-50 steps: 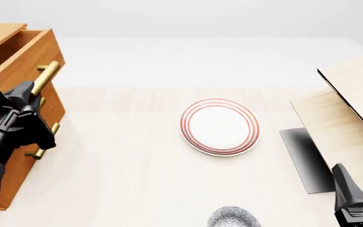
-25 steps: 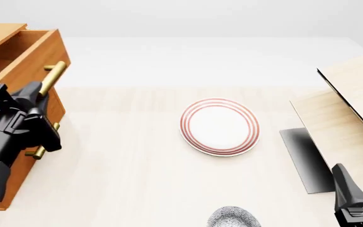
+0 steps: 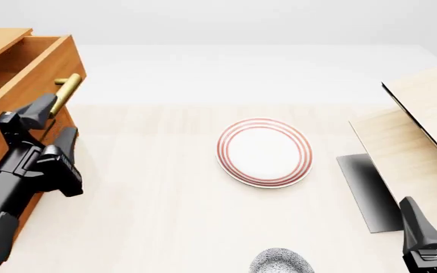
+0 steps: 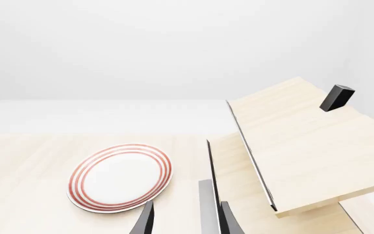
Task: Open the top drawer of the cabinet and put the bowl in it.
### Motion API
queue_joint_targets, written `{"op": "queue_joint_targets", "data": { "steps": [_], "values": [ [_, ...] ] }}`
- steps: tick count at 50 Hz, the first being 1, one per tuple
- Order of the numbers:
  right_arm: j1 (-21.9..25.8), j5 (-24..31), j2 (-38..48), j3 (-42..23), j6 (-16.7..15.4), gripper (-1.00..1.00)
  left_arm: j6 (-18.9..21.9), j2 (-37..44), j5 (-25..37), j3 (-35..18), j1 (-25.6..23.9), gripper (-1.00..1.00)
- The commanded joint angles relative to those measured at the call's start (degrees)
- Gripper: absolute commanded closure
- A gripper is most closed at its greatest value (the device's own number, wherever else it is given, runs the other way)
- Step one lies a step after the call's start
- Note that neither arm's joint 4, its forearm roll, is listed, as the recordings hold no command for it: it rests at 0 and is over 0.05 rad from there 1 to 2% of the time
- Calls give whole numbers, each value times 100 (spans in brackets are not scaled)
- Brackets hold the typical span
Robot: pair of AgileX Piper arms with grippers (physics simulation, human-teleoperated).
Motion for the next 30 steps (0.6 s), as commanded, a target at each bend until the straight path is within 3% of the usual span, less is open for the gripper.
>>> {"op": "queue_joint_targets", "data": {
  "steps": [1,7,10,11,12,14,16,18,19,20,21,24,25,30],
  "values": [
    [-2,1,-9,2,-1,-100,89,-375,-120,339,-320,-100],
    [-3,2,-10,2,0,-100,149,-456,-206,435,-433,-100],
    [-1,1,-7,2,-2,-100,80,-803,104,397,-556,-100],
    [-3,1,-9,2,0,-100,-29,-887,289,298,-681,-100],
    [-4,2,-9,2,2,-100,-379,-1176,947,45,-814,-100],
    [-3,2,-9,2,0,-100,-563,-1484,1349,-69,-724,-100],
    [-3,1,-7,2,1,-100,-1030,-1701,2113,-399,-860,-100],
    [-2,1,-9,2,-1,-100,-1426,-1914,2873,-627,-629,-100],
    [-2,1,-9,2,-1,-100,-1506,-1755,2843,-732,-897,-100],
    [-2,1,-8,2,-1,-100,-1513,-1963,2887,-634,-688,-100],
    [-3,2,-10,2,-1,-100,-1789,-1846,3199,-837,-819,-100],
    [-2,1,-9,2,-2,-100,-1914,-1998,3273,-849,-762,-100],
    [-3,1,-9,2,-1,-100,-2299,-1935,3732,-1154,-827,-100],
    [-3,1,-9,2,1,-100,-2990,-2022,4411,-1703,-849,-100]
  ]
}}
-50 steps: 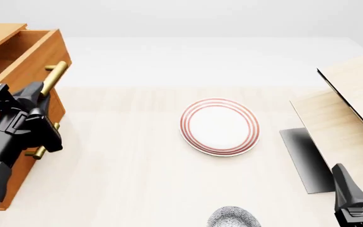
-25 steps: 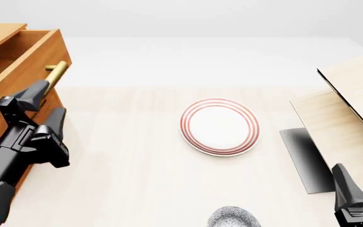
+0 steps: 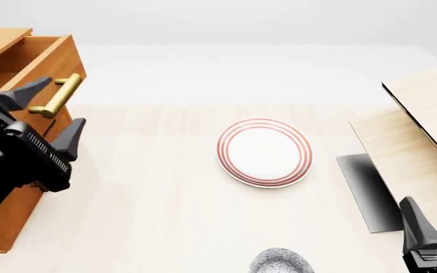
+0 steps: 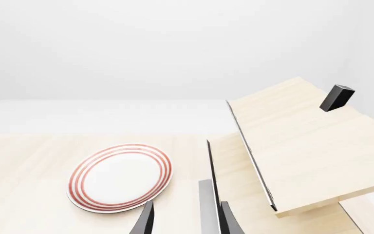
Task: Open the top drawer of the cabinet and put the bowl in it.
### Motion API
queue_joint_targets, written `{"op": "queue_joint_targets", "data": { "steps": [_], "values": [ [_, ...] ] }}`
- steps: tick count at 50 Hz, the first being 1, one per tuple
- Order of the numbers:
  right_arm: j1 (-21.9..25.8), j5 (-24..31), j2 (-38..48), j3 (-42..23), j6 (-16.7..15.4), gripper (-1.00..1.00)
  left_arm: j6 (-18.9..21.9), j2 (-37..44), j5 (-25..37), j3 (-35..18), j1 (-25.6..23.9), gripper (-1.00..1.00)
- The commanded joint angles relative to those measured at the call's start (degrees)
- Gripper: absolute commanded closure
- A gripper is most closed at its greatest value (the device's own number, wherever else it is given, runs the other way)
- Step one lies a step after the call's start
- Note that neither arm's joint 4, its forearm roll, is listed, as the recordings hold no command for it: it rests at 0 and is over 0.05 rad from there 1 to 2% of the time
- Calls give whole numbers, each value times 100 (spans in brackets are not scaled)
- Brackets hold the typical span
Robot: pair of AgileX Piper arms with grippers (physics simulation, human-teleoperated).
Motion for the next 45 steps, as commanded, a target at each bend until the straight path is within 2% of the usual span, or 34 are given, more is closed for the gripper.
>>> {"op": "queue_joint_targets", "data": {
  "steps": [1,4,6,10,15,16,17,20,25,27,31,32,34,35,36,38,41,45],
  "values": [
    [-2,1,-8,2,0,-100,-1344,-402,1706,-923,-63,-100],
    [-3,2,-11,2,1,-100,-1437,-458,1791,-1003,-36,-100],
    [-3,1,-10,2,1,-100,-1832,-270,2099,-1332,-183,-100],
    [-3,2,-10,2,-1,-100,-2336,-316,2673,-1666,111,-100],
    [-4,2,-9,2,3,-100,-3290,-44,3369,-2352,81,-100],
    [-2,1,-9,2,-2,-100,-3300,-89,3446,-2351,190,-100],
    [-4,1,-6,2,1,-100,-3335,-42,3482,-2396,132,-100],
    [-3,1,-9,2,0,-100,-3846,144,3784,-2782,-74,-100],
    [-2,1,-10,2,1,-100,-3966,108,3996,-2899,52,-100],
    [-4,1,-9,2,2,-100,-4246,156,4143,-3061,60,-100],
    [-3,1,-8,2,2,-100,-4430,255,4287,-3199,115,-100],
    [-1,1,-8,2,-1,-100,-4373,214,4370,-3154,335,-100],
    [-1,1,-11,2,1,-100,-4699,338,4446,-3355,196,-100],
    [-1,1,-10,2,-1,-100,-4647,378,4425,-3349,153,-100],
    [-1,1,-10,2,0,-100,-4611,324,4465,-3303,331,-100],
    [-2,2,-12,2,-1,-100,-4888,477,4482,-3457,126,-100],
    [-4,2,-10,2,0,-100,-4947,501,4587,-3480,338,-100],
    [-3,1,-9,2,0,-100,-5413,700,4757,-3728,290,-100]
  ]
}}
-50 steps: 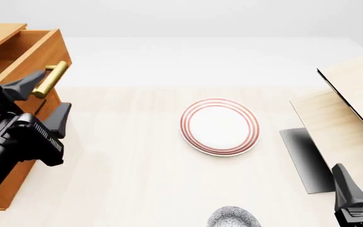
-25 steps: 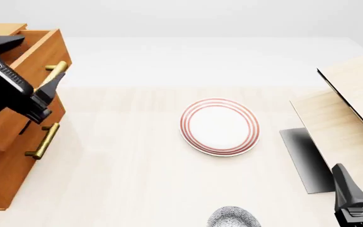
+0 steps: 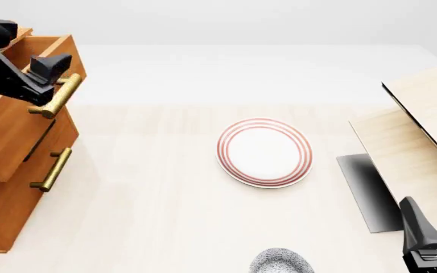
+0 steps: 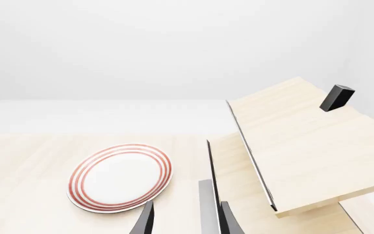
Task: Open the top drawer of the cabinet and put the bowl in it.
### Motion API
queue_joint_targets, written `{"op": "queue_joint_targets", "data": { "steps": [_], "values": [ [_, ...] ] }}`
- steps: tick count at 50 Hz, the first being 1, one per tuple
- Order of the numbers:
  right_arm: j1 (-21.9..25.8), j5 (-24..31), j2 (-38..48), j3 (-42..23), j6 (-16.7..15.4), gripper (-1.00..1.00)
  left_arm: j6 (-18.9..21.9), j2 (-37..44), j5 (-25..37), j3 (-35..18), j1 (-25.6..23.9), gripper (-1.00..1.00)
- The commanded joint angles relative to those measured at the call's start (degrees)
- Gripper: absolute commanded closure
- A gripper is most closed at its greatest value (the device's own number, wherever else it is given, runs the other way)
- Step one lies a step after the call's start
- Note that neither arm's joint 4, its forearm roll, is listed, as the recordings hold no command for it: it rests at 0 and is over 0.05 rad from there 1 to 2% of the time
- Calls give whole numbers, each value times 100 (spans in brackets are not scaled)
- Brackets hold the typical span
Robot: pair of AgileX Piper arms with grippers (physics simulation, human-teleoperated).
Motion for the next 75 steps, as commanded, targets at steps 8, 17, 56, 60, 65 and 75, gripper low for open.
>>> {"op": "queue_joint_targets", "data": {
  "steps": [8,17,56,60,65,75],
  "values": [
    [-4,1,-8,2,1,-100,-972,243,845,-759,408,-100],
    [-4,2,-9,2,0,-100,-1409,467,1287,-1106,672,-100],
    [-3,2,-12,2,0,-100,-2214,1775,3429,-2844,979,-100],
    [-2,1,-9,2,-1,-100,-2203,1817,3581,-2948,955,-100],
    [-3,1,-8,2,2,-100,-2221,1847,3753,-3043,987,-100],
    [-3,1,-9,2,3,-100,-2222,1862,3992,-3145,1040,-100]
  ]
}}
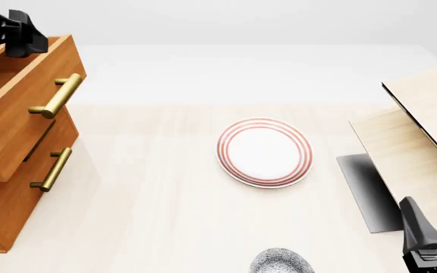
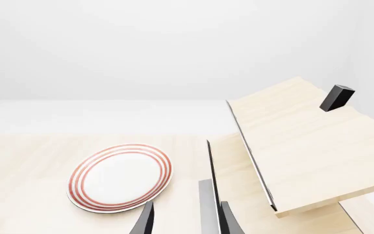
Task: Open the top drawer of the cabinet and put the bowl in it.
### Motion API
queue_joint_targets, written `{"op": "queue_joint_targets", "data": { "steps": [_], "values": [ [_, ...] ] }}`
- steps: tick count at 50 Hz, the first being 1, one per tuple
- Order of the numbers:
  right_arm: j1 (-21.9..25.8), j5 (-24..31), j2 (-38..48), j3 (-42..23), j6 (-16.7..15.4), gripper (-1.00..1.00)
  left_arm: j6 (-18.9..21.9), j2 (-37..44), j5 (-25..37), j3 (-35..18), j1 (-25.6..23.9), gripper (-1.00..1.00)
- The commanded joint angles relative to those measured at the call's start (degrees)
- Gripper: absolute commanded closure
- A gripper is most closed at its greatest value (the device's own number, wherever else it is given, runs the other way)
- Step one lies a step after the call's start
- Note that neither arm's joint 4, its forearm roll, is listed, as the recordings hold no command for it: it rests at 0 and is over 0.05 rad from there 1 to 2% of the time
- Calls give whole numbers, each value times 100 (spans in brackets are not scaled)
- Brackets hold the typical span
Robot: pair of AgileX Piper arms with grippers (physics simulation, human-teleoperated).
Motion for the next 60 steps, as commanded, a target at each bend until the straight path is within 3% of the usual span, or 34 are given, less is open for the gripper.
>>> {"op": "queue_joint_targets", "data": {
  "steps": [1,39,60],
  "values": [
    [-1,1,-8,2,-1,-100,17,45,342,-116,41,-100],
    [-2,2,-9,2,-2,-100,-367,10,25,251,279,-100],
    [-3,1,-9,2,0,-100,-484,-60,-318,779,296,-100]
  ]
}}
